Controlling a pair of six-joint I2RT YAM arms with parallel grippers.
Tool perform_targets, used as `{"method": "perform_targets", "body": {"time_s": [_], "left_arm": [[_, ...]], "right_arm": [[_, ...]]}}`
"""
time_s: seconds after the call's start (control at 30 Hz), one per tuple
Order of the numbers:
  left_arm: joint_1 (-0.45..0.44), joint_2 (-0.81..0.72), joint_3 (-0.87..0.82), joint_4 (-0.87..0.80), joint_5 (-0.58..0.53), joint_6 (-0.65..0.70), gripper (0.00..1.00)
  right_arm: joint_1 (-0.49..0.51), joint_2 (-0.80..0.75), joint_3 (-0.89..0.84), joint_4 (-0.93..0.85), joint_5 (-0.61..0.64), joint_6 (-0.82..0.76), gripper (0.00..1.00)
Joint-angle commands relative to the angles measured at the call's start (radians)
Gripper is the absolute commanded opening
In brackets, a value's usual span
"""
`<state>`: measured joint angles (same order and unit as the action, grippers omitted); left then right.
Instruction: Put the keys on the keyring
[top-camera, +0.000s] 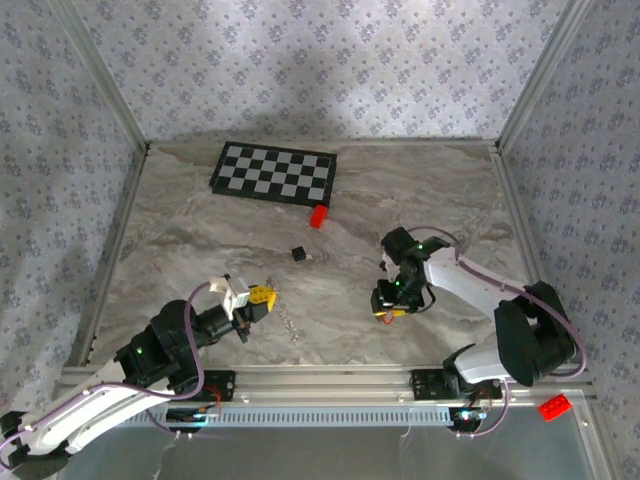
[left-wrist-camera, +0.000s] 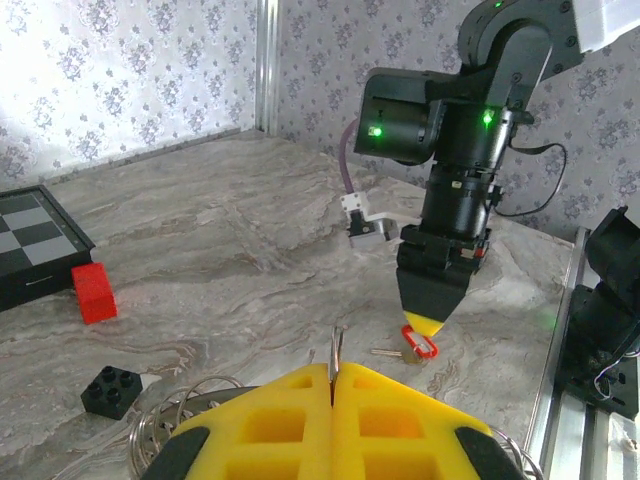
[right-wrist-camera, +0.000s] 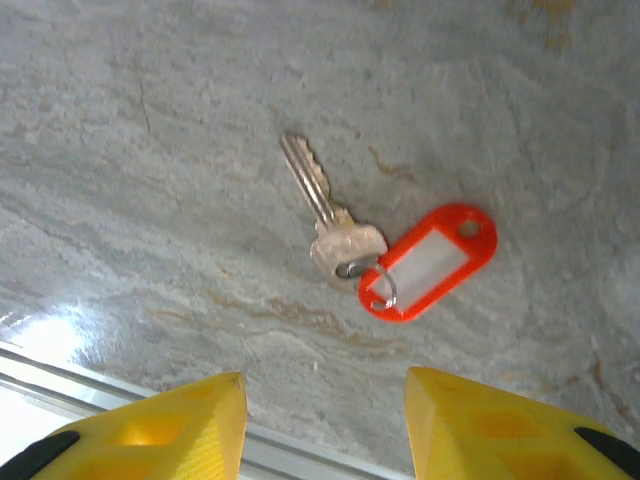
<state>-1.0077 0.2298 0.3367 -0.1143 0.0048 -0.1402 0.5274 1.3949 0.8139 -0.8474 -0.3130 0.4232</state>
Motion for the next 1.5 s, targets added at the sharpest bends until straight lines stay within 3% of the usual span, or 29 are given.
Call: {"method": "perform_targets", "body": {"time_s": [0.0,0.53,0.9,1.47], "left_arm": [[0.004,-0.012,0.004,0.071,0.015,-0.002,0.0],[0.003,-0.009,0.012,0.071,0.012,-0.001,0.0],[0.004,-0.007,0.01,0.071,0.009,0.001,0.0],[0.004,-0.009,0.006,0.065,0.012,-0.006,0.0]], "right_arm": [[-0.004,0.025,-0.025,0.037,-0.01,-0.026,0.47],[-0.012,0.085,-0.079,0.133,0.004,-0.025,0.42],[0.019,0.08,-0.092,0.118,-0.002,-0.013,0.3],[0.064,0.049,-0.091,0.101,0.012,0.002,0.2]]}}
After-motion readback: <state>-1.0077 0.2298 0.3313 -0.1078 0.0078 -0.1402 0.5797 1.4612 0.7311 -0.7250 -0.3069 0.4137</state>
